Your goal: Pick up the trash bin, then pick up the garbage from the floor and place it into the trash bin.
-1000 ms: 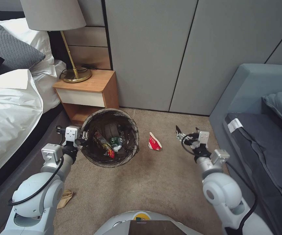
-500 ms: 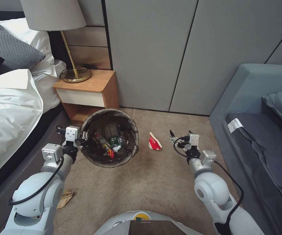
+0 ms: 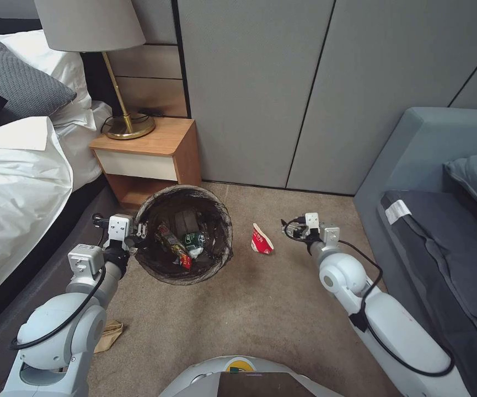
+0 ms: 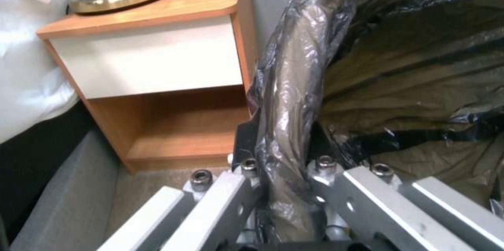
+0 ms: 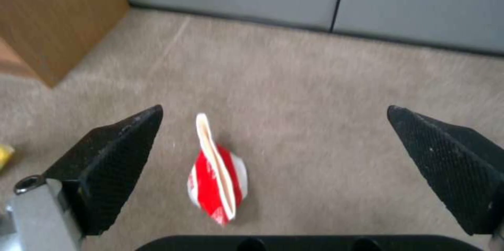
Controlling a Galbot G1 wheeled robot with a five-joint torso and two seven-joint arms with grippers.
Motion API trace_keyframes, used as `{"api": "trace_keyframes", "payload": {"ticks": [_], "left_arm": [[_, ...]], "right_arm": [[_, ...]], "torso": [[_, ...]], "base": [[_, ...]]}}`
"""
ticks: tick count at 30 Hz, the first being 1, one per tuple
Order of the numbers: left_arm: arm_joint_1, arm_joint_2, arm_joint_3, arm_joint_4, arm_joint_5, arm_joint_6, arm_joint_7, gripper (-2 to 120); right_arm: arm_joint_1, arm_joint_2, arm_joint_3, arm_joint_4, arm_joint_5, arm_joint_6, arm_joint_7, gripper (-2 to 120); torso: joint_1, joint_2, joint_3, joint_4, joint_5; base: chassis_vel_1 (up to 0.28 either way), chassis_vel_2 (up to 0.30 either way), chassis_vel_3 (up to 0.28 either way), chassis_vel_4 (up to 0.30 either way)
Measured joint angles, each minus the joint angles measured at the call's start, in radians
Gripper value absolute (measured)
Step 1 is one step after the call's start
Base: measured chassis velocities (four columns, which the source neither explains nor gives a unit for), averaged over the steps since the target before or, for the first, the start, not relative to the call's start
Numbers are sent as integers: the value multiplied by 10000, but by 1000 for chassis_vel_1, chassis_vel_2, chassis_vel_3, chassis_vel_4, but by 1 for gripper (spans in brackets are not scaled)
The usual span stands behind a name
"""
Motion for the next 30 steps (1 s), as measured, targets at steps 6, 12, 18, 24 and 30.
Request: {"api": "trace_keyframes", "payload": {"ticks": [6,12,18,24,30], "left_arm": [[-23,-3,19,40,12,0,0,0],[-88,36,14,116,19,3,1,0],[-88,105,-30,95,8,11,4,0],[-84,92,-2,22,20,12,9,0],[-72,43,-6,5,47,13,14,0]], "right_arm": [[762,34,-750,-938,840,-236,109,100],[1404,208,-1506,-2016,1305,-401,171,100],[1957,577,-2299,-3110,1160,-569,3,100],[2529,920,-2745,-4005,973,-597,-81,100],[3244,1155,-3209,-4670,948,-598,-241,100]], "torso": [[0,0,0,1,-1],[0,0,0,2,-1],[0,0,-1,1,-2],[0,0,-1,1,-1],[0,0,-1,2,-3]], "base": [[0,0,0,0],[0,0,0,0],[0,0,0,0],[0,0,0,0],[0,0,0,0]]}}
